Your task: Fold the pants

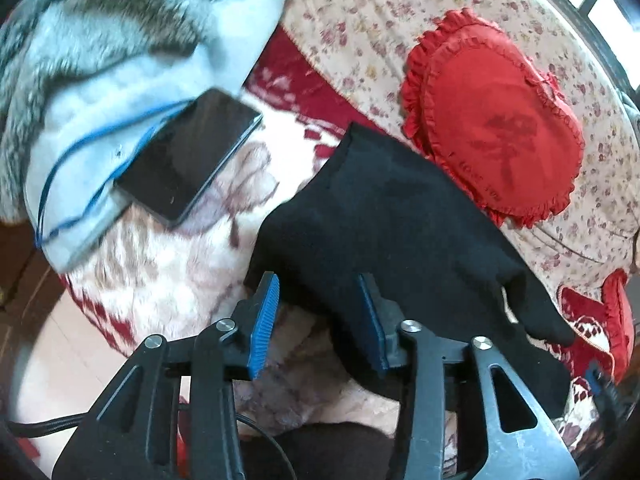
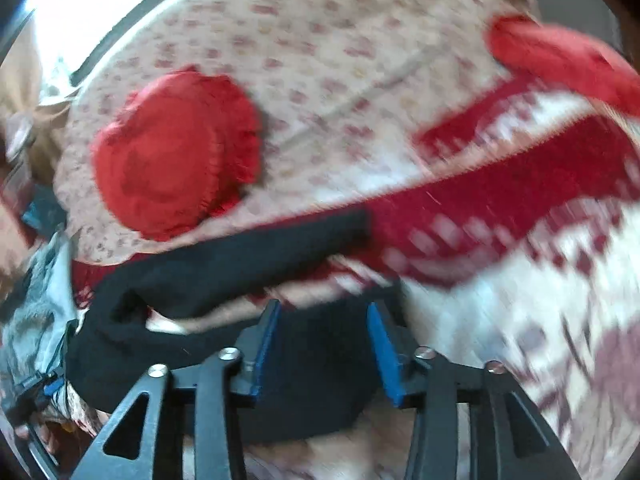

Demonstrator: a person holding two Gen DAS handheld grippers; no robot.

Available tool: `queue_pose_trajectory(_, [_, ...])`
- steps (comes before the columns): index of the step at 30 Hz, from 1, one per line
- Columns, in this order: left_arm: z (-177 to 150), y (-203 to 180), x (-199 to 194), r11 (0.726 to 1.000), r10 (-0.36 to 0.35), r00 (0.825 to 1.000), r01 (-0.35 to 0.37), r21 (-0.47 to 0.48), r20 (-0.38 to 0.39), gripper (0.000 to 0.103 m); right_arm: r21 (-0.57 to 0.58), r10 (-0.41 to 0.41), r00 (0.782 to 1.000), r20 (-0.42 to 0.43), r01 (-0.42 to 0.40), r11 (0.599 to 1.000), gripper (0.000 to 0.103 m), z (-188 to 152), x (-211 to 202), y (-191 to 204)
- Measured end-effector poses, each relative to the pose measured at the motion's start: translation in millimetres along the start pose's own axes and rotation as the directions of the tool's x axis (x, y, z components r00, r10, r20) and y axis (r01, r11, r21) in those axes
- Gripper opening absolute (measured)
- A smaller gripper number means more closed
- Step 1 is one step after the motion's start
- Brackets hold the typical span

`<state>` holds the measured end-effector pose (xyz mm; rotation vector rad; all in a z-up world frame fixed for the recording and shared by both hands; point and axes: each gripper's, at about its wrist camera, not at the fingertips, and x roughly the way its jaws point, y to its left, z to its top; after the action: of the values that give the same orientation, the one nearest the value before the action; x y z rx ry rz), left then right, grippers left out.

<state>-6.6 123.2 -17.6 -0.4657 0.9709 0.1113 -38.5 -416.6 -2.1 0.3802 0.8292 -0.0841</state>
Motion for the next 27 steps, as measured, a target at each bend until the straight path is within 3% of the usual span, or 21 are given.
queue_pose_trajectory(1, [4.4, -7.0, 0.6, 1.0, -0.01, 1.0, 0.01, 0.012, 0.005, 0.055, -0.051, 0.048, 0.999, -0.008, -0.048, 0.998, 0.045, 10.0, 8.4, 19.8])
queue_pose_trajectory(5, [21.4, -32.7, 14.8, 0.996, -0.029, 1.0, 0.029, 0.083, -0.003, 0.058, -0.193, 0.206, 0.975, -0.077, -0.218, 0.957, 0.047, 35.2, 53.0, 90.0])
queue_pose_trajectory(8, [34.0, -50.3, 40.7, 0.992, -0.03, 0.998, 0.035, 0.122, -0.049, 0.058, -0.336, 0.228, 0.962, -0.15, -0.266, 0.903, 0.048, 50.0, 98.9, 151.5])
queue_pose_trajectory(13, [35.1, -49.7, 84.2, 0.992, 0.016, 0.993, 0.0, 0.13, -0.12, 0.058, -0.429, 0.277, 0.932, -0.235, -0.355, 0.83, 0.049, 66.2, 155.1, 218.4])
queue_pose_trajectory(20, [45.5, -51.9, 96.0, 0.991, 0.012, 0.993, 0.004, 0.136, -0.115, 0.058, -0.565, 0.268, 0.892, -0.364, -0.441, 0.698, 0.05, 61.4, 219.2, 288.1])
queue_pose_trajectory(27, [52.7, -65.6, 107.8, 0.985, 0.031, 0.994, -0.013, 0.17, -0.106, 0.062, -0.609, 0.224, 0.87, -0.44, -0.472, 0.637, 0.053, 51.7, 255.5, 307.1])
